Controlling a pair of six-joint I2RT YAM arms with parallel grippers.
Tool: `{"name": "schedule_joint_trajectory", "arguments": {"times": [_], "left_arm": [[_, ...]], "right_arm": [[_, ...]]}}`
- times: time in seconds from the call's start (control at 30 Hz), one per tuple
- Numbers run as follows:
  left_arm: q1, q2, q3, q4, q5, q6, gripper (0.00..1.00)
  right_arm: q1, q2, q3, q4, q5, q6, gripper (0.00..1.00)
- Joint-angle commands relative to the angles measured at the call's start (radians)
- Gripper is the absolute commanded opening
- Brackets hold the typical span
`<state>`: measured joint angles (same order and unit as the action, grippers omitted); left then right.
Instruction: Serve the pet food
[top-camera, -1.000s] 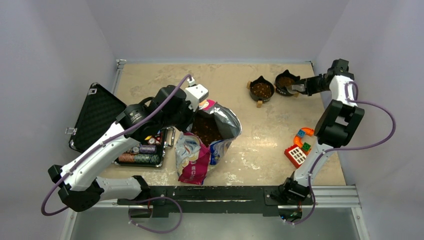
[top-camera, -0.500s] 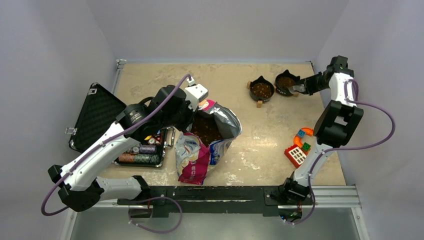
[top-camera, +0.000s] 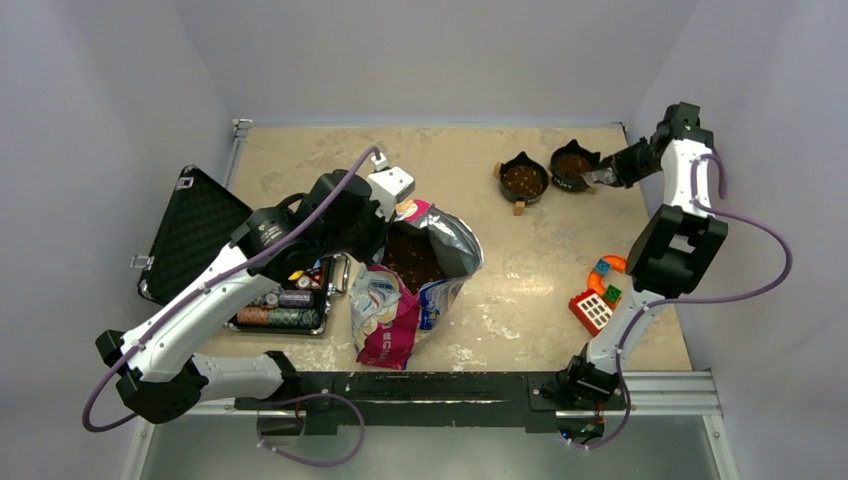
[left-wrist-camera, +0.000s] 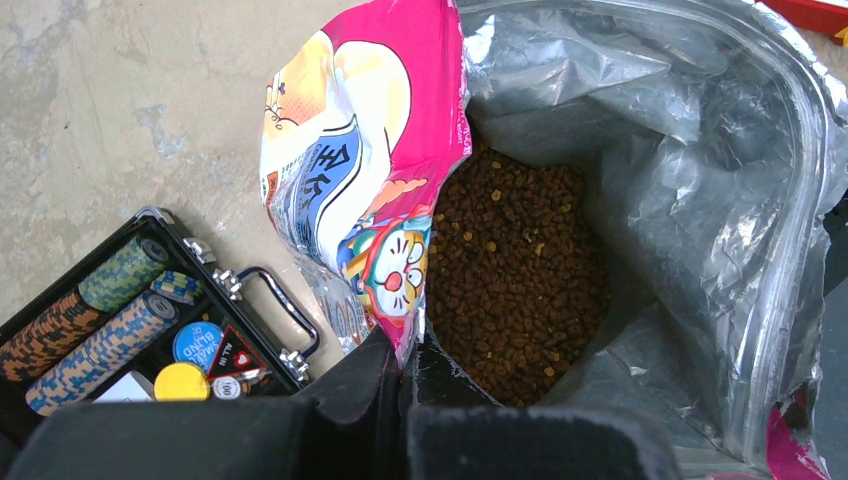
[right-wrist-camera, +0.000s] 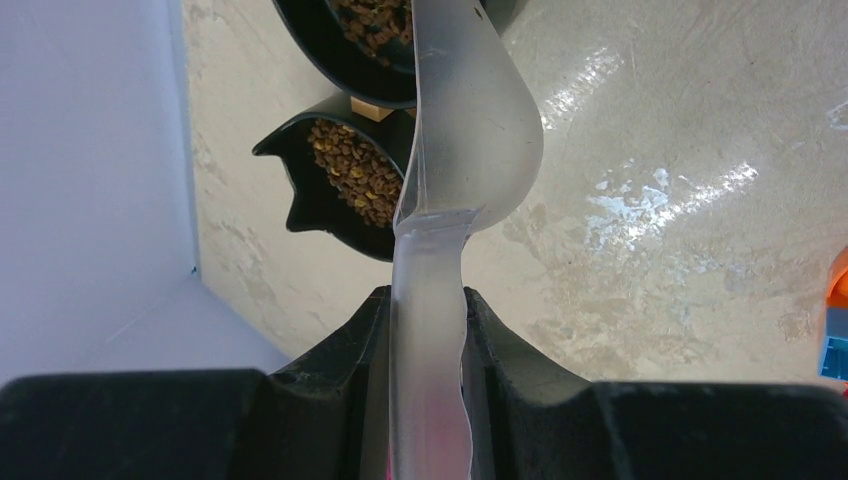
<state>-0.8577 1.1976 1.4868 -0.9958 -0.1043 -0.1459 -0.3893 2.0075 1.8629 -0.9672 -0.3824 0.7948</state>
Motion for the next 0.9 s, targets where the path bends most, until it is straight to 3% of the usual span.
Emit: {"name": "schedule_joint_trajectory", "arguments": {"times": [0.0, 0.87], "left_arm": [[0.005, -0.038, 0.08, 0.194, 0.002, 0.002, 0.0], [0.004, -0.055, 0.087, 0.171, 0.003, -0.037, 0.0]], "right_arm": [[0.017, -0.031, 0.105, -0.043, 0.048, -0.051, 0.0], [0.052, 0.025, 0.128, -0.068, 0.021, -0.074, 0.0]]}}
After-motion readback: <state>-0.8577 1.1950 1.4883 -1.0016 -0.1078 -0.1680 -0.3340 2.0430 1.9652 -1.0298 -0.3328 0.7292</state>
